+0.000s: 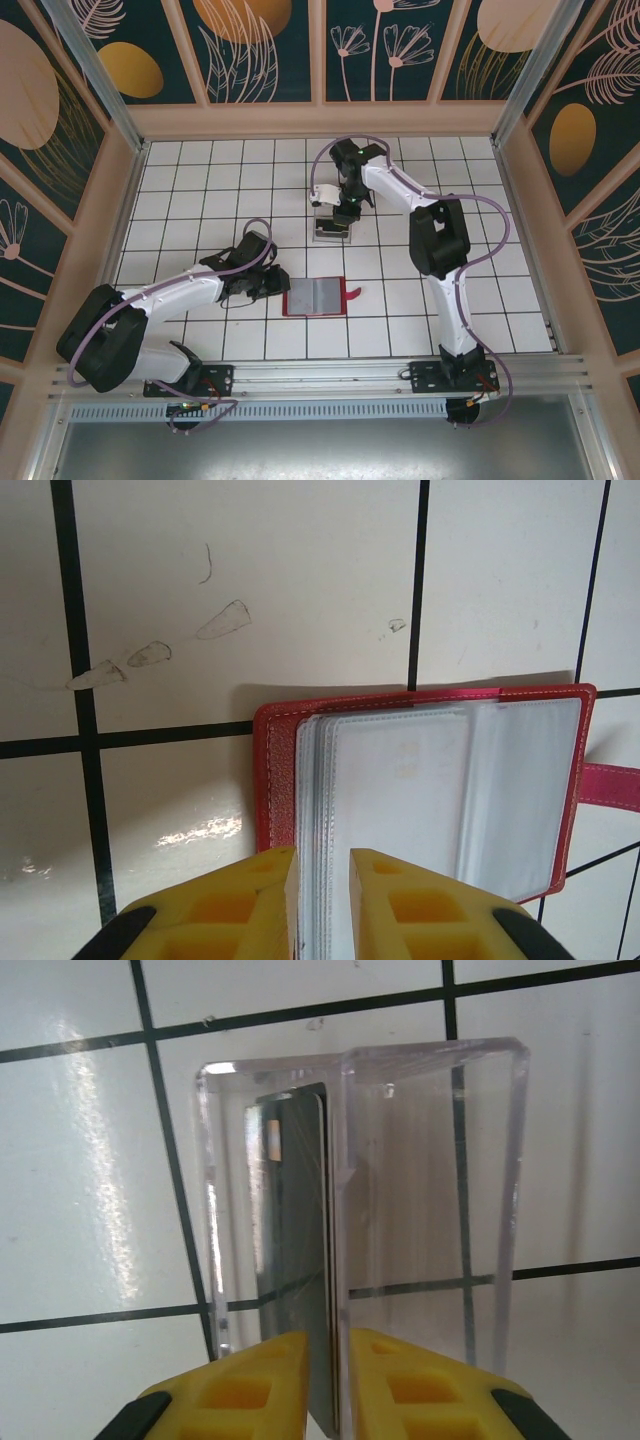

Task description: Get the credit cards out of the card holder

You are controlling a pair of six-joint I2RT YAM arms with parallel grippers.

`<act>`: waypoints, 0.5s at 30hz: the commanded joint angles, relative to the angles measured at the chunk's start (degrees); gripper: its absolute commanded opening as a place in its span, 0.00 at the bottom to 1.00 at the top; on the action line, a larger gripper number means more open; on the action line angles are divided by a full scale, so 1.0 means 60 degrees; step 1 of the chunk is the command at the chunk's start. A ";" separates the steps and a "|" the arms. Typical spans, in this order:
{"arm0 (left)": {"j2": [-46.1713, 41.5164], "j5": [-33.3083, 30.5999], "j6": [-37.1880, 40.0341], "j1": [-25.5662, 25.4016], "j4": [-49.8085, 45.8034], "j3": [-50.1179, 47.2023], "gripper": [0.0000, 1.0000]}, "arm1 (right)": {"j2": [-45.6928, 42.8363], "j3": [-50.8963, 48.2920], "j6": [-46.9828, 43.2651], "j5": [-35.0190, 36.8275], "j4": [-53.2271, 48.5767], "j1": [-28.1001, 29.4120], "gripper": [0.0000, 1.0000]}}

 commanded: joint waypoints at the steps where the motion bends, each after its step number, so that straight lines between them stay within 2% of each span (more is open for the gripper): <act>1: -0.0142 -0.0104 -0.0025 -0.0035 -0.0179 -0.0061 0.22 | -0.0783 -0.0256 0.0087 0.0207 0.0414 0.0109 0.19; 8: -0.0130 -0.0327 0.0085 -0.0037 -0.0197 0.0041 0.22 | -0.2051 -0.1368 0.1088 -0.0206 0.1661 0.0127 0.19; 11: -0.0112 -0.0447 0.0178 -0.0042 -0.0205 0.0142 0.21 | -0.2520 -0.1978 0.2165 -0.0292 0.2154 0.0360 0.21; 15: -0.0059 -0.0684 0.0314 -0.0020 -0.0197 0.0325 0.21 | -0.3080 -0.2785 0.4427 -0.0411 0.2895 0.0519 0.21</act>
